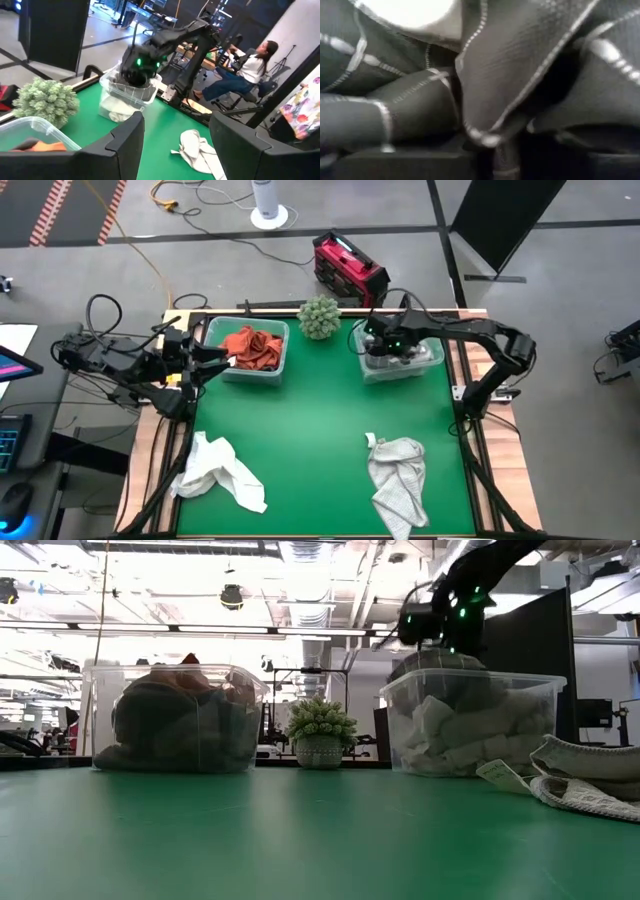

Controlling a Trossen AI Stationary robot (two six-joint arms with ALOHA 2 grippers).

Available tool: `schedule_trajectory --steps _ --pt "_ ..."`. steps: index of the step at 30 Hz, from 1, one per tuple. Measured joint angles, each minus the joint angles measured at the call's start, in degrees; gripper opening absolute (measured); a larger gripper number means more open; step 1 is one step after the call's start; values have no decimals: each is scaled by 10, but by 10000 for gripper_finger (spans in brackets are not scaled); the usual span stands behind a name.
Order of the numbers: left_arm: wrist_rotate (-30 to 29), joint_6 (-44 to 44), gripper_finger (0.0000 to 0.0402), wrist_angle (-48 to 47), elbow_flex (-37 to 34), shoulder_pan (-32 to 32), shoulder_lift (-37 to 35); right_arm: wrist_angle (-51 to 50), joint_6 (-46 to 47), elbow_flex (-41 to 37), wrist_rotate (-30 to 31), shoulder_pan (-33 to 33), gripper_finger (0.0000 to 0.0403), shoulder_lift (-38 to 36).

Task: Sort towels by color in basket
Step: Put the black pattern towel into the right transparent bin

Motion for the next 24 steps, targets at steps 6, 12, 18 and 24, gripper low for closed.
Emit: schedule_trajectory --steps 6,12,18,24 --pt "26 -6 212 0 0 0 0 -74 -15 61 -9 -23 180 -80" --pt "31 3 212 -8 0 0 0 -119 -38 128 -17 -15 248 -165" --pt "32 8 212 -22 0 0 0 -59 -96 134 -80 94 257 -225" --pt "47 15 212 -27 0 0 0 -58 -121 134 -19 212 233 -193"
